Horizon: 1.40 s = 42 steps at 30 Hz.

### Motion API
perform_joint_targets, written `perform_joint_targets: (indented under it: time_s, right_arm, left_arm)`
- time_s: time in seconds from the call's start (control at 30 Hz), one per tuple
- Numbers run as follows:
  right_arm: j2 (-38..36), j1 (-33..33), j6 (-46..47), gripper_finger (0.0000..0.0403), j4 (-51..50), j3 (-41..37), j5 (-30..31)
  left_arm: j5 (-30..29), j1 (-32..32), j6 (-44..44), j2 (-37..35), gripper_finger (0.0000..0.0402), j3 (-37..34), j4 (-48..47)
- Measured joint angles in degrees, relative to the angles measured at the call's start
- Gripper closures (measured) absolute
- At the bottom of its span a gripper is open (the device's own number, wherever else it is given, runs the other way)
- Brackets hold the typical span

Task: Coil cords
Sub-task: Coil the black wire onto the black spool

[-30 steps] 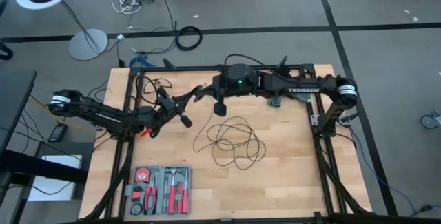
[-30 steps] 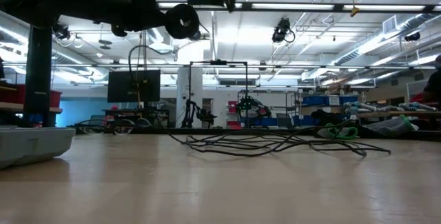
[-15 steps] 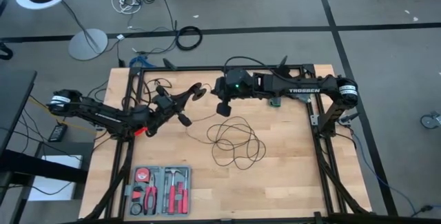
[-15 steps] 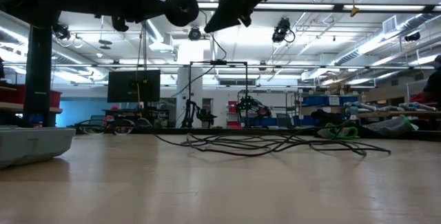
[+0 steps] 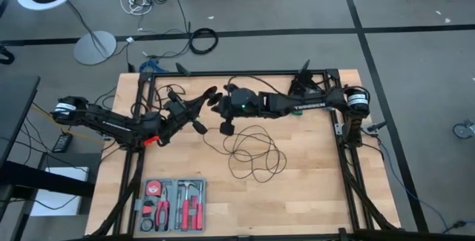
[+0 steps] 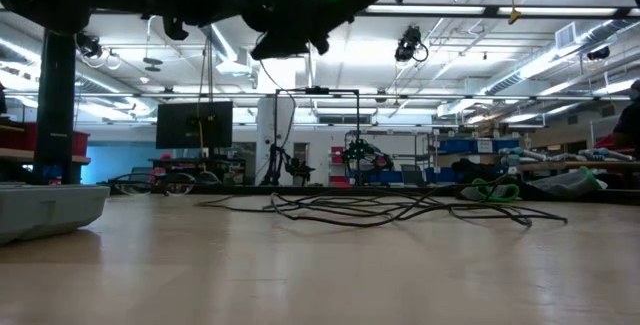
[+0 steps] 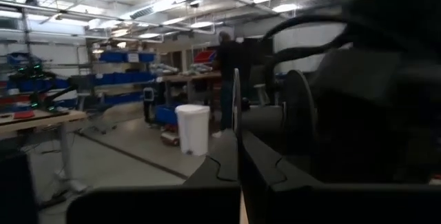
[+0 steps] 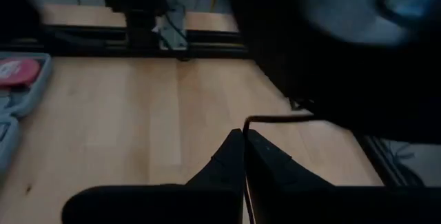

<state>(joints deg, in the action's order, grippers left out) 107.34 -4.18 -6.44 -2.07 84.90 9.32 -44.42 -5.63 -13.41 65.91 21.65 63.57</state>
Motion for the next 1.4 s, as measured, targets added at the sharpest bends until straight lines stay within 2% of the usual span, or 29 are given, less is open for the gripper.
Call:
perform_joint_targets:
  time_s: [0.3, 0.6, 0.8, 1.0, 1.4]
  right_arm:
    - [-0.05, 2.16, -4.21, 0.0398, 8.79, 0.00, 0.07]
    - [-0.09, 2.70, -4.21, 0.0397, 7.91, 0.00, 0.07]
    - [-0.12, 2.68, -0.68, 0.0398, -0.75, 0.00, 0.13]
    - [-0.20, 2.45, 1.89, 0.0395, -5.23, 0.04, 0.46]
    - [-0.13, 2.56, 6.59, 0.0384, 1.11, -8.23, -0.41]
  left_arm:
    - [-1.53, 0.00, 0.00, 0.00, 0.0402, 0.04, -3.11]
    - [-3.74, 0.00, 0.01, 0.02, 0.0402, 0.02, -6.34]
    - [-3.13, 0.00, -0.09, 0.04, 0.0402, -0.02, -3.49]
    - [-1.97, -0.01, -1.13, 0.07, 0.0402, -0.09, -1.17]
    - [-2.27, 0.00, -1.10, 0.04, 0.0402, -0.08, 0.66]
